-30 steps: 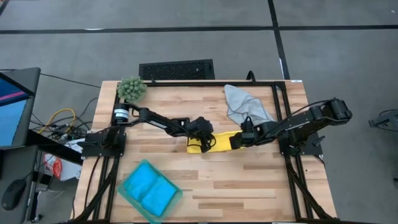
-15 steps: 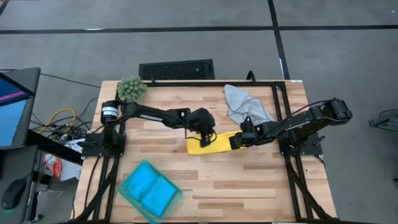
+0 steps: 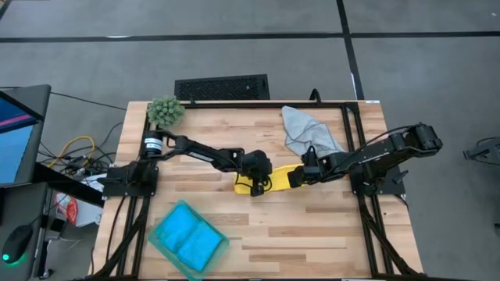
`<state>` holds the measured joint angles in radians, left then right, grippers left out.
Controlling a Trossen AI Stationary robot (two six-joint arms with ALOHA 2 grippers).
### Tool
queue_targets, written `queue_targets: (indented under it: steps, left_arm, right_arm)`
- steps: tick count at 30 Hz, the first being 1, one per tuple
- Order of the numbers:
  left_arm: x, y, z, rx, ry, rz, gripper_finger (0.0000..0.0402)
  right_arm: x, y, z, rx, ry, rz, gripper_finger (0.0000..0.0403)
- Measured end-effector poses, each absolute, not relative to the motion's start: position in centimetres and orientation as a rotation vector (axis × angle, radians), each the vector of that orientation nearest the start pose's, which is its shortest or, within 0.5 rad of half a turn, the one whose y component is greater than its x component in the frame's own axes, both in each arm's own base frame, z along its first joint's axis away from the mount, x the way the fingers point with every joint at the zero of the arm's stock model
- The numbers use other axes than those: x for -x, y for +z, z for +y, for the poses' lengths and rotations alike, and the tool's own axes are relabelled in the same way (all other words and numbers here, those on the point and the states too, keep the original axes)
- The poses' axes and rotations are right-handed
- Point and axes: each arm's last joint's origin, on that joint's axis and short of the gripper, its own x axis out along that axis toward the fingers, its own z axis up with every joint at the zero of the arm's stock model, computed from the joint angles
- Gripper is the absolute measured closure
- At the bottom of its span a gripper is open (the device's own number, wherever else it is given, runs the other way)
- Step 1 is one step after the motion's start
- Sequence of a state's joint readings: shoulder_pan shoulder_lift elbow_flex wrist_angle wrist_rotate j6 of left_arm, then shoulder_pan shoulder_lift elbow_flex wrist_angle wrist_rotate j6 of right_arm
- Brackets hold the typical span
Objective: Fold microfiber towels
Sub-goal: Fold the yellow towel
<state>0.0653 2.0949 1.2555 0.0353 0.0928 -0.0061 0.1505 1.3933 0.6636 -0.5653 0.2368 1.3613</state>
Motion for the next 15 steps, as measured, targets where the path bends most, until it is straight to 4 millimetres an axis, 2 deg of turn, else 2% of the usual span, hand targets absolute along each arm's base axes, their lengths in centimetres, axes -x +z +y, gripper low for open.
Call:
queue_targets:
  steps: [9,11,15]
  left_arm:
    - [-43.0,12.5,3.0,0.03,0.021,0.789,0.0402]
    - [-43.1,13.8,3.4,0.064,0.031,0.807,0.0402]
    - [-42.7,18.8,3.7,0.07,0.032,0.829,0.0402]
  right_arm:
    - [-22.0,15.2,2.7,-0.919,-0.891,0.984,0.0389]
    - [-22.1,15.2,2.7,-0.914,-0.886,0.985,0.0391]
    - [-22.1,15.2,2.7,-0.904,-0.869,0.999,0.039]
